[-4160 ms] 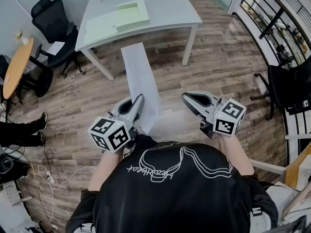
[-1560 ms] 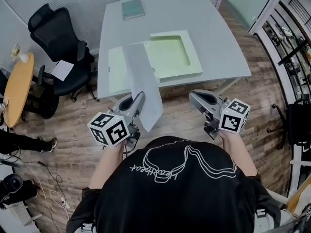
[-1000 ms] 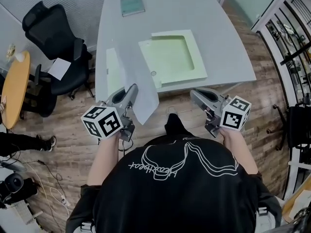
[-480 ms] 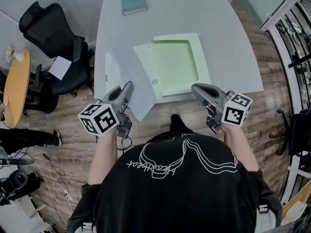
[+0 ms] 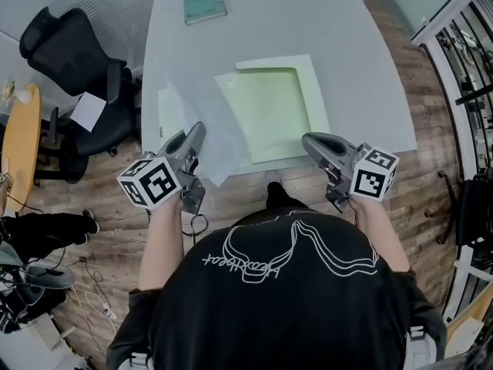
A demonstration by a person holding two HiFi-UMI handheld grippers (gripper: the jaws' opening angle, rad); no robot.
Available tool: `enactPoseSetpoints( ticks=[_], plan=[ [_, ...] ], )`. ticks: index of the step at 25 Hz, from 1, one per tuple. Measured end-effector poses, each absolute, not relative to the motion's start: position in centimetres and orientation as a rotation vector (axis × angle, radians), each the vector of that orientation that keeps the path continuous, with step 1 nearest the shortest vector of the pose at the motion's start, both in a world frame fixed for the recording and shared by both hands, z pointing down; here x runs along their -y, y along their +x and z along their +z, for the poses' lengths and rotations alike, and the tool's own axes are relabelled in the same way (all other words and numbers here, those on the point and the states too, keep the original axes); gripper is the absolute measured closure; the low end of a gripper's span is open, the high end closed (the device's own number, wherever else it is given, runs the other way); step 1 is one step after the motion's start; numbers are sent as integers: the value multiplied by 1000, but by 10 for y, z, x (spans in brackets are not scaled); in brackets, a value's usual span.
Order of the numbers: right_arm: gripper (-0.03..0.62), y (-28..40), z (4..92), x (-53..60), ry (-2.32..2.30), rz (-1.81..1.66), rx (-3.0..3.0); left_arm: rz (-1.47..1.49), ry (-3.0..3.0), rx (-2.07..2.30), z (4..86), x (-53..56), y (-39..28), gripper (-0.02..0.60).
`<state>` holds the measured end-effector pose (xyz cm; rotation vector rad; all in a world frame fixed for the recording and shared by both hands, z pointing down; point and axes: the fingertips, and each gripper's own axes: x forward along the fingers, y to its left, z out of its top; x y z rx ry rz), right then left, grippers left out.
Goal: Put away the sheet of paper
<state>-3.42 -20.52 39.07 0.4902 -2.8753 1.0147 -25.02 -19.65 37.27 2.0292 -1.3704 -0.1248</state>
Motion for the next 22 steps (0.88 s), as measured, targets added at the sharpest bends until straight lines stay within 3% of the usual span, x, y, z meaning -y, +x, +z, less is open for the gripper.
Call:
enactPoseSetpoints(
  ticks=[10,22],
  plan=[
    [585,-40,402,222,496,1052,2836,-203,1927,1320,409,220,-269,571],
    [585,-50,417,233,471,1088,2787,-64,1825,1350,465,221,-295,571]
  ],
)
